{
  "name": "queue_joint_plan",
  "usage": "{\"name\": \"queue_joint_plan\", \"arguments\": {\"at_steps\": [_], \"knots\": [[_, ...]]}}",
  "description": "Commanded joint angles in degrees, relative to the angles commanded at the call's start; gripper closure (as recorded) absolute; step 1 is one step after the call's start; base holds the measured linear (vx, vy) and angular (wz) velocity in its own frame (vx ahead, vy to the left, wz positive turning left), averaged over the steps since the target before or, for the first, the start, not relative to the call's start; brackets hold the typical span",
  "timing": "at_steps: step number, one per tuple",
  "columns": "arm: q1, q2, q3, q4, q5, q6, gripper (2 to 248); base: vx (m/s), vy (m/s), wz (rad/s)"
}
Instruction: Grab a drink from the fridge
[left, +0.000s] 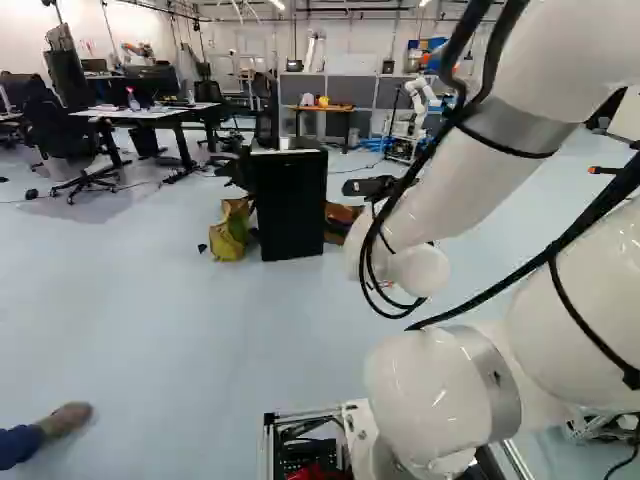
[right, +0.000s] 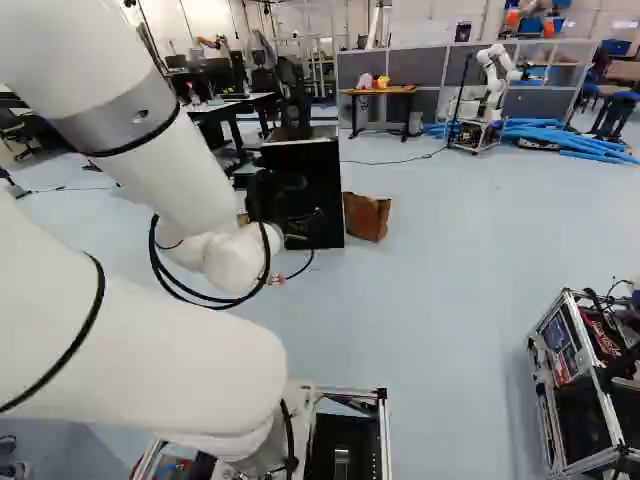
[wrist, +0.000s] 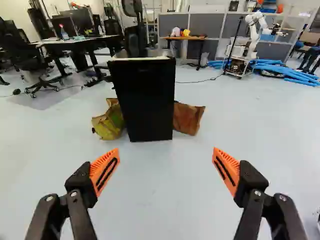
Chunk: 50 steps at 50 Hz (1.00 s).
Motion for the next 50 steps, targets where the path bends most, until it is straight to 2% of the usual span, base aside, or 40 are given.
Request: {"name": "queue_joint_plan", "arguments": {"at_steps": [50], "knots": [[0.0,0.0,0.0,0.0,0.0,0.0,3,0.018,0.007,-0.004]]}}
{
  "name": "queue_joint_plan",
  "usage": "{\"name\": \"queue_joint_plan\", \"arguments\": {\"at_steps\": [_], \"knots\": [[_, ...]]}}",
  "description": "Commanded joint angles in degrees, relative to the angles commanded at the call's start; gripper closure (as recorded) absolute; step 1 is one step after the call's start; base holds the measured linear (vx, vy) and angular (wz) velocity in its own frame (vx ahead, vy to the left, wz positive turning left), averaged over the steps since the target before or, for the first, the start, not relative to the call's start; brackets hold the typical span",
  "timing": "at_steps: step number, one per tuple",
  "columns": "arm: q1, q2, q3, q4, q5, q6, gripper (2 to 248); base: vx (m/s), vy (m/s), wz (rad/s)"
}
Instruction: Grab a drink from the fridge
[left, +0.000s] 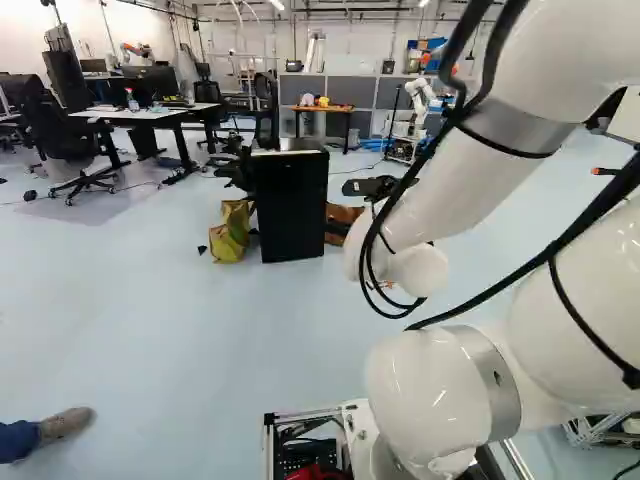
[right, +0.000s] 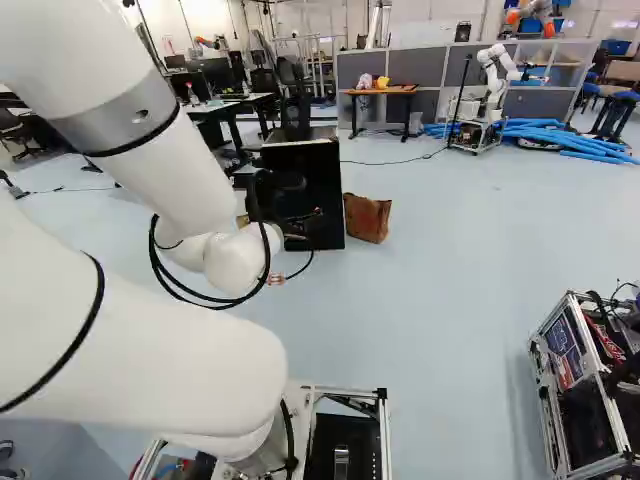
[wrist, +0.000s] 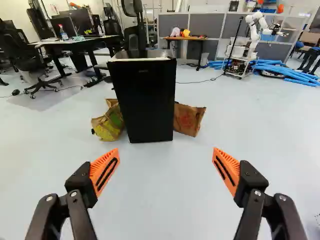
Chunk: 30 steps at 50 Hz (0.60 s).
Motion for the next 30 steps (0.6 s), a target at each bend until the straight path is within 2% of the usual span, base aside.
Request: {"name": "queue_joint_plan", "arguments": {"at_steps": [30], "knots": [[0.0,0.0,0.0,0.0,0.0,0.0,3,0.059,0.041,-0.011]]}}
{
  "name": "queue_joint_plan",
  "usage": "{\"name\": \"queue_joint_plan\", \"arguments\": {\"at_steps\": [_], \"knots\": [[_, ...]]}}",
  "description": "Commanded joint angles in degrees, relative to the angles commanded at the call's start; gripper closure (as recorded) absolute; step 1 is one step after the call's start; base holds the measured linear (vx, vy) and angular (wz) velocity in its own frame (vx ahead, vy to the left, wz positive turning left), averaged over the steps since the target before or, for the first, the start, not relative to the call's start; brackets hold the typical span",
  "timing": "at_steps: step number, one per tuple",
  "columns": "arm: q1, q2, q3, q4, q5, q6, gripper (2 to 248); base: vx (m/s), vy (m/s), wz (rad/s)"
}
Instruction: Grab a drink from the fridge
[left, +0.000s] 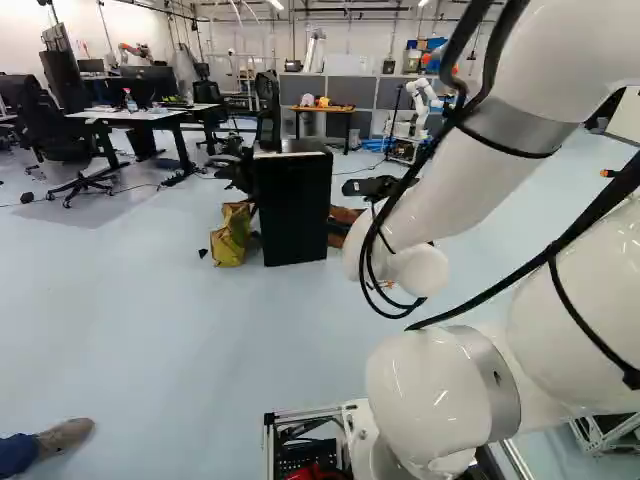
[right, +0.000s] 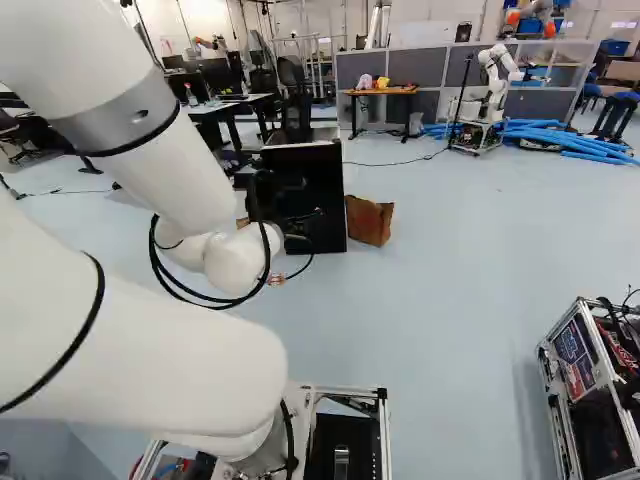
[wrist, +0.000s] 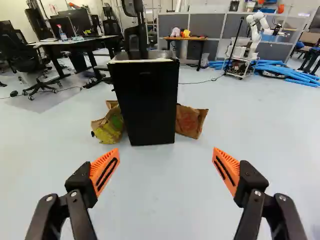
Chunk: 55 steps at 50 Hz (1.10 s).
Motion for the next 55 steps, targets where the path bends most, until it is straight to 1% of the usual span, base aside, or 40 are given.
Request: {"name": "queue_joint_plan", "arguments": {"at_steps": [55], "knots": [[0.0,0.0,0.0,0.0,0.0,0.0,3,0.078,0.049,-0.012]]}}
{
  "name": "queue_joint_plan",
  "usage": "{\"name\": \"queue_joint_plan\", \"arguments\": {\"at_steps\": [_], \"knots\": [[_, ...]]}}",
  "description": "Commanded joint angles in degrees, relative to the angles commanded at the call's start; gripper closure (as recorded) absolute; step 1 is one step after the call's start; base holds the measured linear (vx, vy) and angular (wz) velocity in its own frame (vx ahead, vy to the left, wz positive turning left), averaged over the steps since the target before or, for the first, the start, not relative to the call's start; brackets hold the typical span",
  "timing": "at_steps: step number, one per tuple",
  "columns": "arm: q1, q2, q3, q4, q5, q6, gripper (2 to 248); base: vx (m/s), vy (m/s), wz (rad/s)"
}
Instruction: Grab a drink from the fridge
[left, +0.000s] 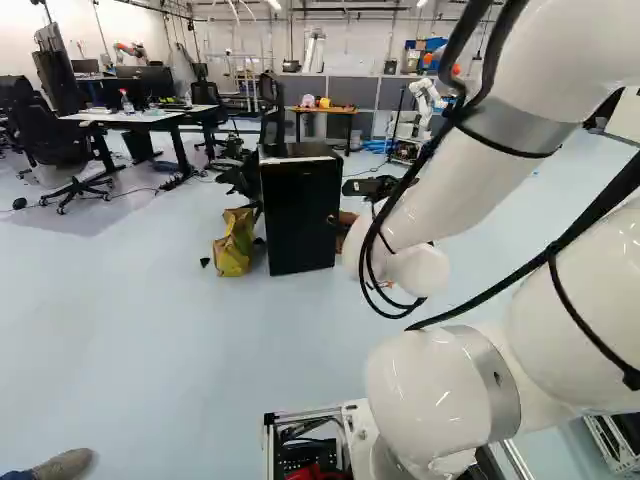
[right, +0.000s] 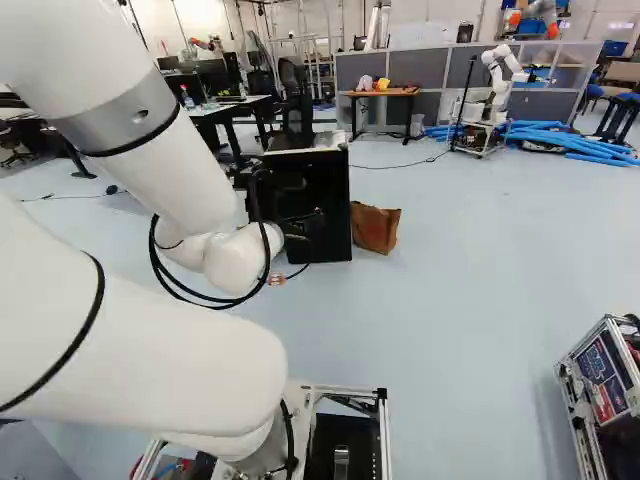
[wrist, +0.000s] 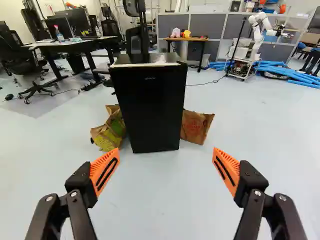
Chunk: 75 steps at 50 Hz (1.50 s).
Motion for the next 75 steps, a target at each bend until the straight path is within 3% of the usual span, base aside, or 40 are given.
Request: {"name": "queue_joint_plan", "arguments": {"at_steps": [75], "knots": [[0.0,0.0,0.0,0.0,0.0,0.0,3,0.080,0.021,-0.008]]}}
